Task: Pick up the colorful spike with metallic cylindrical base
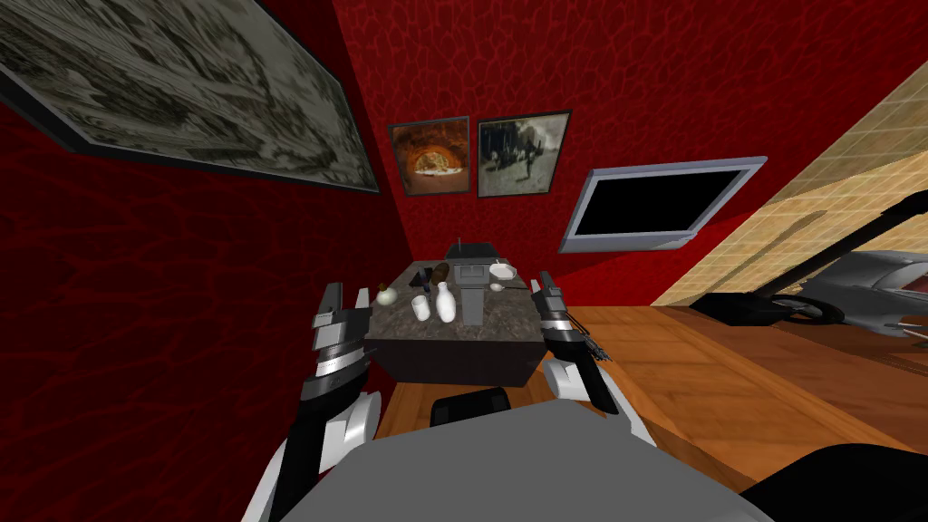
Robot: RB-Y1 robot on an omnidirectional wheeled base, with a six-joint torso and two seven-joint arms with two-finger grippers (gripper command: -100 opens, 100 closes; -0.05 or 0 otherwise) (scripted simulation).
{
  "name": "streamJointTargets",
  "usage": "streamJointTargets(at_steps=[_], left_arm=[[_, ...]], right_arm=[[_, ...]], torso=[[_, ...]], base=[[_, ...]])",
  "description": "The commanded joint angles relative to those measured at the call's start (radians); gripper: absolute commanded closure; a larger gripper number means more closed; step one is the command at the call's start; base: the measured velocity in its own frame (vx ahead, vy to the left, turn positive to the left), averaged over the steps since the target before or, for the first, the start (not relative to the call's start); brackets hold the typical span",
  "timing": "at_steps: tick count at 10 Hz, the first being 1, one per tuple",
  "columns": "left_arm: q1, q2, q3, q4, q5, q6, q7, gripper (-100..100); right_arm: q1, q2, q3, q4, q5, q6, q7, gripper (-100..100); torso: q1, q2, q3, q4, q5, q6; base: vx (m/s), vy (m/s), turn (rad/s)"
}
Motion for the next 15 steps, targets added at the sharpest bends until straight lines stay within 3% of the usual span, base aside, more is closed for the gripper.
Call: streamJointTargets(at_steps=[1, 7, 13, 14, 15], left_arm=[[0.000, 0.039, 0.008, 0.006, -0.004, 0.005, -0.002, -100], [-0.008, 0.179, 0.088, 0.075, -0.049, 0.059, -0.019, -100], [-0.026, 0.289, 0.206, 0.206, -0.128, 0.173, -0.053, -100], [-0.026, 0.289, 0.206, 0.206, -0.128, 0.173, -0.053, -100], [-0.031, 0.308, 0.226, 0.232, -0.143, 0.197, -0.059, -100]], right_arm=[[0.000, 0.000, 0.000, 0.000, 0.000, 0.000, 0.000, 0], [0.000, 0.000, 0.000, 0.000, 0.000, 0.000, 0.000, 0], [0.000, 0.000, 0.000, 0.000, 0.000, 0.000, 0.000, 0], [0.000, 0.000, 0.000, 0.000, 0.000, 0.000, 0.000, 0], [0.000, 0.000, 0.000, 0.000, 0.000, 0.000, 0.000, 0]], torso=[[0.000, 0.000, 0.000, 0.000, 0.000, 0.000], [-0.003, 0.005, 0.003, 0.001, -0.001, 0.000], [-0.005, 0.006, 0.004, 0.001, -0.001, 0.000], [-0.005, 0.007, 0.004, 0.002, -0.001, 0.000], [-0.004, 0.005, 0.003, 0.001, -0.001, 0.000]], base=[[-0.013, -0.008, -0.009], [-0.056, -0.037, -0.033], [-0.093, -0.078, -0.092], [-0.055, -0.063, -0.036], [-0.042, -0.055, -0.068]])
